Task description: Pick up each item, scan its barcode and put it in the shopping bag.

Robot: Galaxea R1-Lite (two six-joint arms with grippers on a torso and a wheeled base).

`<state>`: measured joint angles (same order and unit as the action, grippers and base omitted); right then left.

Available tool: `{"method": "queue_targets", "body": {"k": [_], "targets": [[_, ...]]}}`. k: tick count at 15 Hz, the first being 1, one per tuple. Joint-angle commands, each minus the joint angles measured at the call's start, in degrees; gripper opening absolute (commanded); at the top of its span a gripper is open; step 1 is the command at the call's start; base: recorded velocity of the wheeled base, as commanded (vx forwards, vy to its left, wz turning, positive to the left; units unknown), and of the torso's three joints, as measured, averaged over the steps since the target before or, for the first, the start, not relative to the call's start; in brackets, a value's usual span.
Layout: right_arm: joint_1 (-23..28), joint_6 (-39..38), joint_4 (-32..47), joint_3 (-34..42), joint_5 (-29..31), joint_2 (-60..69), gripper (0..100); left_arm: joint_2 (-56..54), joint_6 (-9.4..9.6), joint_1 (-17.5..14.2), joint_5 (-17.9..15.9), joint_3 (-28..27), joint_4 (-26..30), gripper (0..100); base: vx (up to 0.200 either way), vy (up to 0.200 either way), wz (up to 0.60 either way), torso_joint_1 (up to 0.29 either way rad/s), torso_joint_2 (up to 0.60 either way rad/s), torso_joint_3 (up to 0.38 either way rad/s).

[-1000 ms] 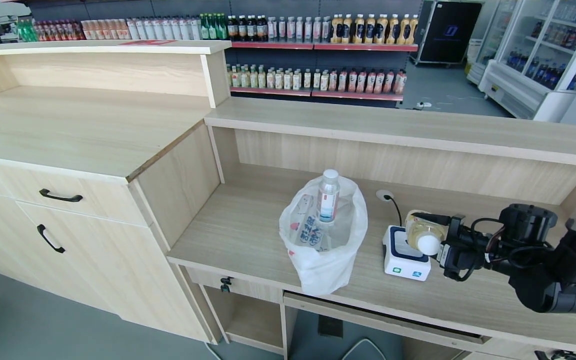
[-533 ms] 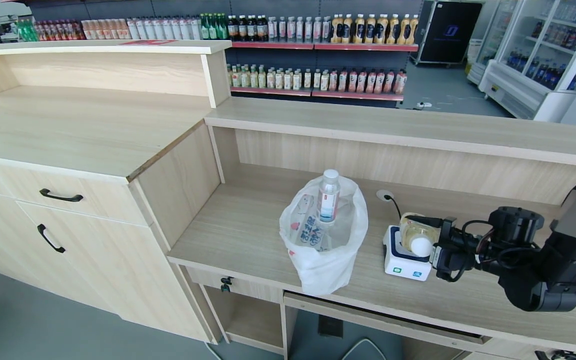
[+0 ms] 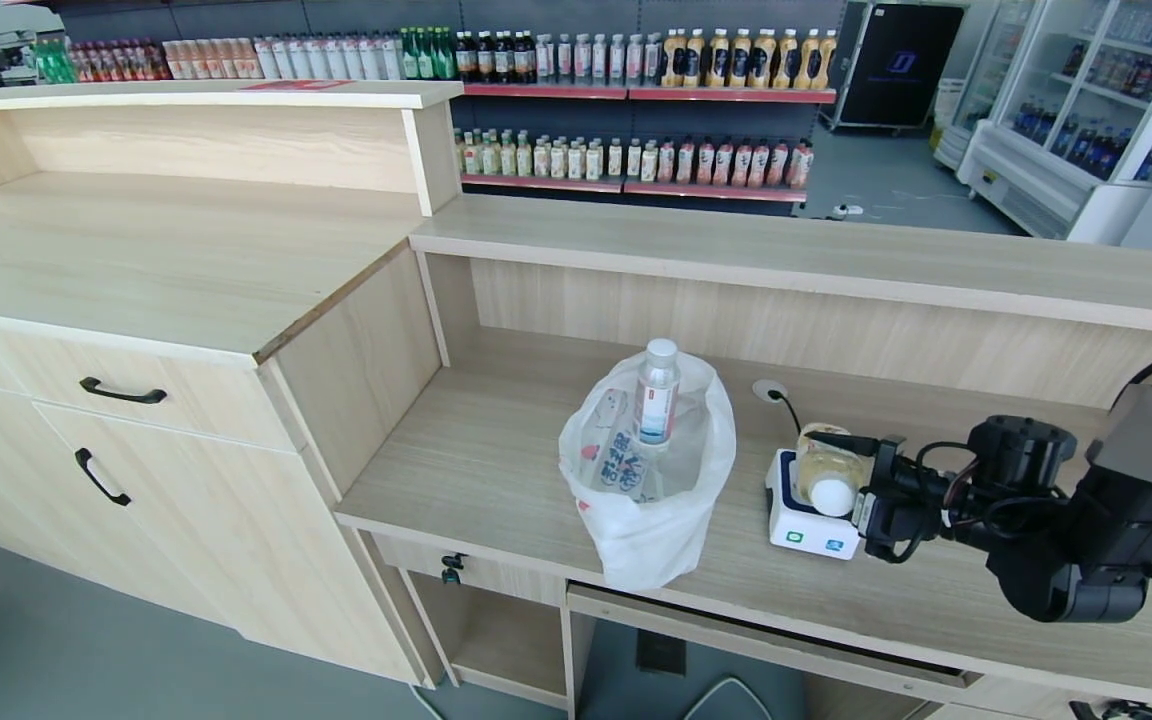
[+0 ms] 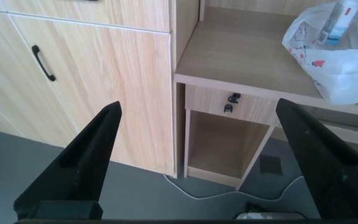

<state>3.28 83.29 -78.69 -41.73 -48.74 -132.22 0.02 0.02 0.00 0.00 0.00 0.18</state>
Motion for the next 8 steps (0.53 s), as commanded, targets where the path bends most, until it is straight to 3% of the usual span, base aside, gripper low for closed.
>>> {"method": "queue_targets", "body": {"k": [1,4,8], "targets": [[0.0,-0.1,0.2,0.0,0.0,0.0,0,0.0,-0.02,0.0,0.0,0.0,0.0,100,0.0,0.0,0.0,0.0,0.0,0.0],[0.0,-8.1,0.9,-0.8,0.0,5.2,0,0.0,-0.02,0.0,0.0,0.0,0.0,100,0.0,0.0,0.0,0.0,0.0,0.0],[2.4,-36.4,5.8,-1.5,2.1,23.2,0,0.0,0.06,0.0,0.0,0.0,0.0,100,0.0,0.0,0.0,0.0,0.0,0.0]]}}
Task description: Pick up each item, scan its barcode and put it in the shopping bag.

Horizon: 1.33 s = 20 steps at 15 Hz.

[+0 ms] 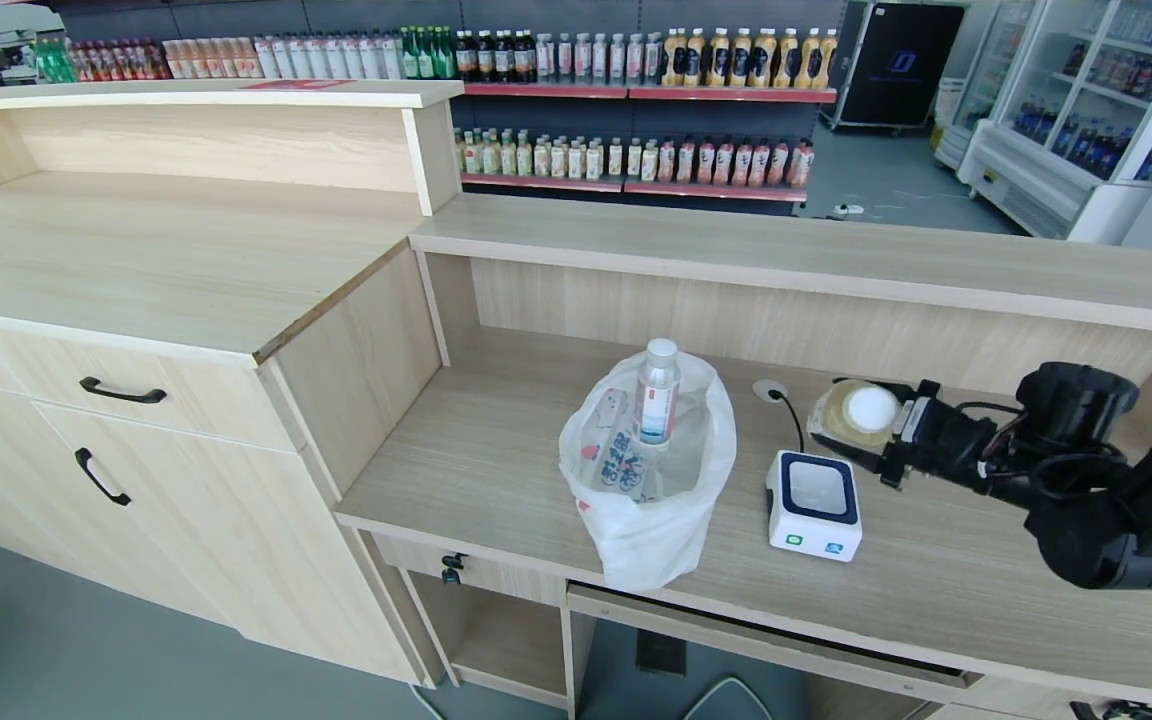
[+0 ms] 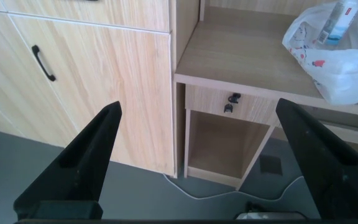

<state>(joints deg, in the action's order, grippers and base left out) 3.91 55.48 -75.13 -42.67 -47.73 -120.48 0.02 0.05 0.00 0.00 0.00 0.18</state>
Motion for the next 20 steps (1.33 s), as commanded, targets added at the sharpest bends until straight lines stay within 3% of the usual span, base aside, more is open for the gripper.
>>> {"method": "queue_targets", "body": {"k": [1,5,10,13,15,17,20], "targets": [[2.7,-12.8,4.9,0.0,4.0,15.8,0,0.0,-0.05,0.0,0.0,0.0,0.0,100,0.0,0.0,0.0,0.0,0.0,0.0],[9.7,-20.9,16.5,5.0,14.5,26.0,0,0.0,-0.05,0.0,0.0,0.0,0.0,100,0.0,0.0,0.0,0.0,0.0,0.0],[17.5,-18.8,17.7,7.6,14.9,27.9,0,0.0,-0.05,0.0,0.0,0.0,0.0,100,0.0,0.0,0.0,0.0,0.0,0.0],[13.7,-19.9,18.4,8.2,15.2,29.1,0,0.0,-0.05,0.0,0.0,0.0,0.0,100,0.0,0.0,0.6,-0.004,0.0,0.004],[6.4,-20.4,18.4,8.3,16.4,29.7,0,0.0,0.04,0.0,0.0,0.0,0.0,100,0.0,0.0,0.6,0.0,0.0,0.002],[-1.7,-21.9,17.5,8.4,22.9,29.3,0,0.0,0.04,0.0,0.0,0.0,0.0,100,0.0,0.0,0.6,0.005,0.0,0.002],[-7.7,-26.9,18.9,9.9,23.8,27.1,0,0.0,0.04,0.0,0.0,0.0,0.0,100,0.0,0.0,0.4,0.0,0.0,0.003]]}}
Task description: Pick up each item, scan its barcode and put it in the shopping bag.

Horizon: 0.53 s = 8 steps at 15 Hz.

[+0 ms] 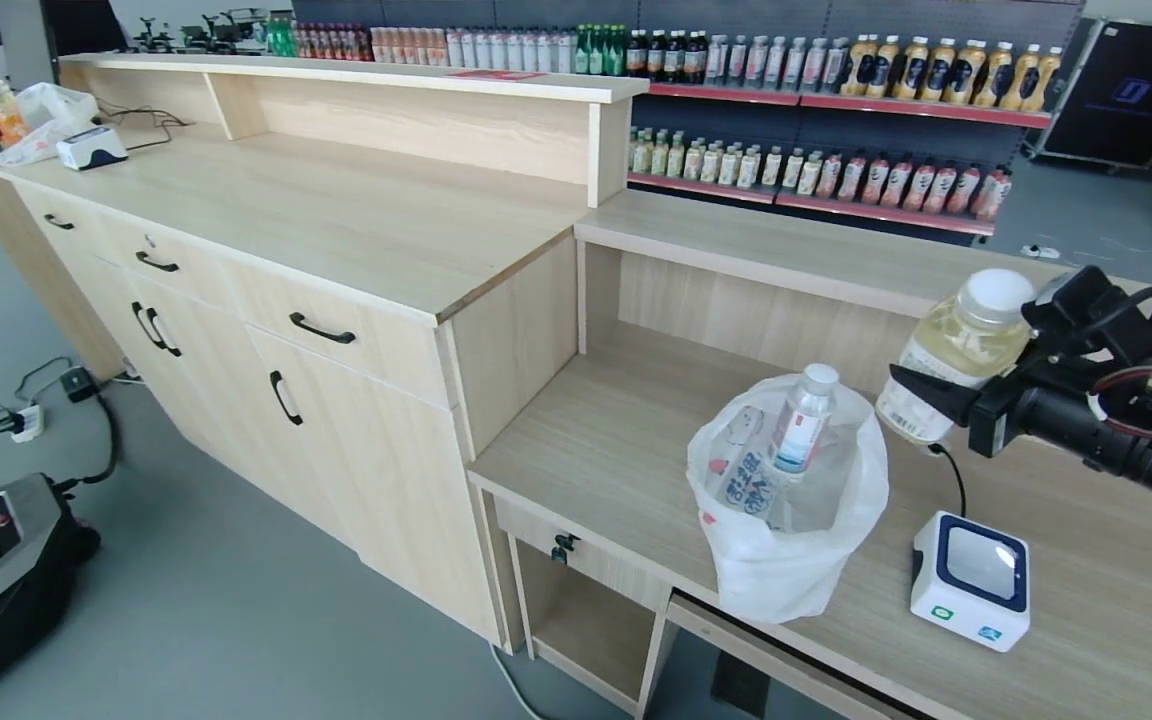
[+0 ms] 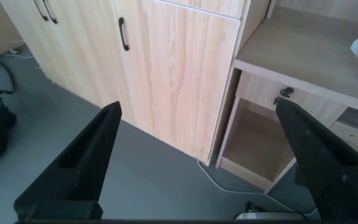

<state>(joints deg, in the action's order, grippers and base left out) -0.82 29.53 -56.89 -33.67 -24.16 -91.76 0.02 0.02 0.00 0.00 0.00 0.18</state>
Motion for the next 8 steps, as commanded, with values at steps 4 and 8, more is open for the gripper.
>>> {"method": "queue_targets", "body": {"k": [4,8], "targets": [[-2.7,-4.5,6.0,1.4,0.2,-9.8,0,0.0,-0.02,0.0,0.0,0.0,0.0,100,0.0,0.0,0.0,0.0,0.0,0.0],[-2.9,-7.8,4.0,-1.3,0.0,-19.0,0,0.0,-0.02,0.0,0.0,0.0,0.0,100,0.0,0.0,0.0,0.0,0.0,0.0]]}}
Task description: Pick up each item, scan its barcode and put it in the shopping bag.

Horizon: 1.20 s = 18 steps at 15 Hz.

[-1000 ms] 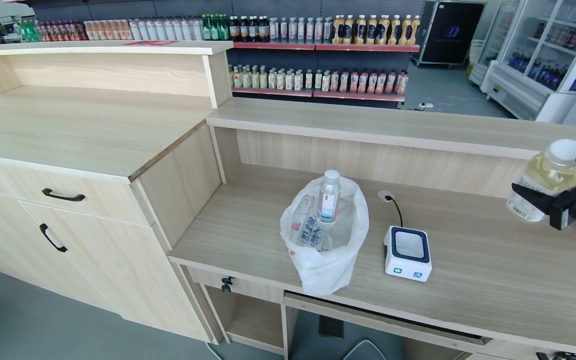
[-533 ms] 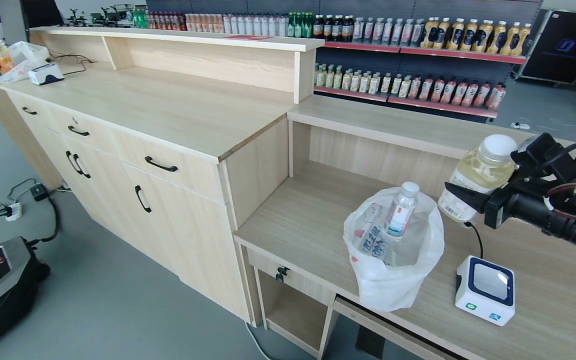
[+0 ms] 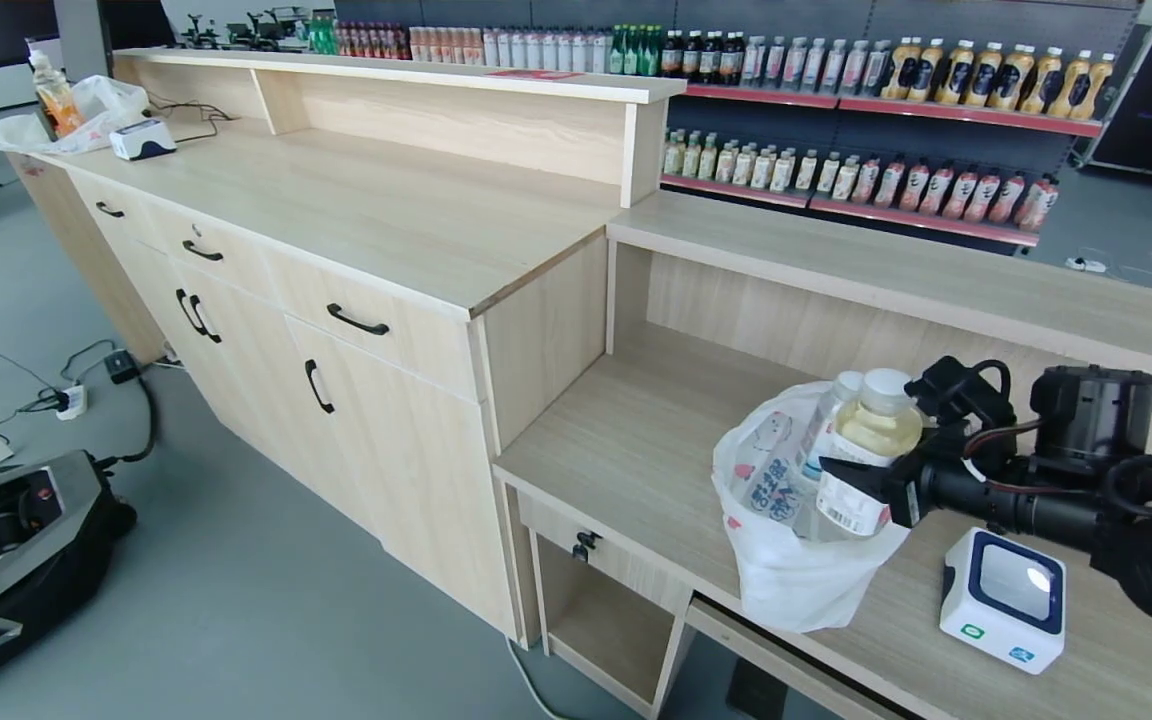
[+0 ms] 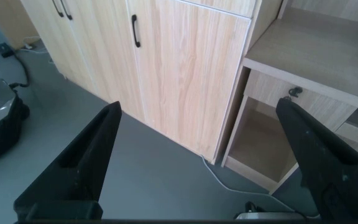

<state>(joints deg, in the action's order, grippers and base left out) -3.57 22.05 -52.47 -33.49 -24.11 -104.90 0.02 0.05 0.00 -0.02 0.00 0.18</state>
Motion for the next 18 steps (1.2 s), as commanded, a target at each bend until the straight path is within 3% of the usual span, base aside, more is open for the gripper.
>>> {"method": "queue_targets", "body": {"k": [1,4,9,18], "targets": [[-0.3,-0.8,-2.1,-2.5,-0.1,-8.3,0,0.0,-0.05,0.0,0.0,0.0,0.0,100,0.0,0.0,0.0,0.0,0.0,0.0],[-0.8,-3.0,-8.1,-4.7,-0.1,-14.4,0,0.0,-0.05,0.0,0.0,0.0,0.0,100,0.0,0.0,0.0,0.0,0.0,0.0],[-2.3,-3.1,-10.2,-9.8,-0.1,-21.7,0,0.0,0.04,0.0,0.0,0.0,0.0,100,0.0,0.0,0.0,0.0,0.0,0.0],[-3.1,-3.0,-14.8,-8.5,-0.1,-27.5,0,0.0,0.04,0.0,0.0,0.0,0.0,100,0.0,0.0,0.0,0.0,0.0,0.0]]}}
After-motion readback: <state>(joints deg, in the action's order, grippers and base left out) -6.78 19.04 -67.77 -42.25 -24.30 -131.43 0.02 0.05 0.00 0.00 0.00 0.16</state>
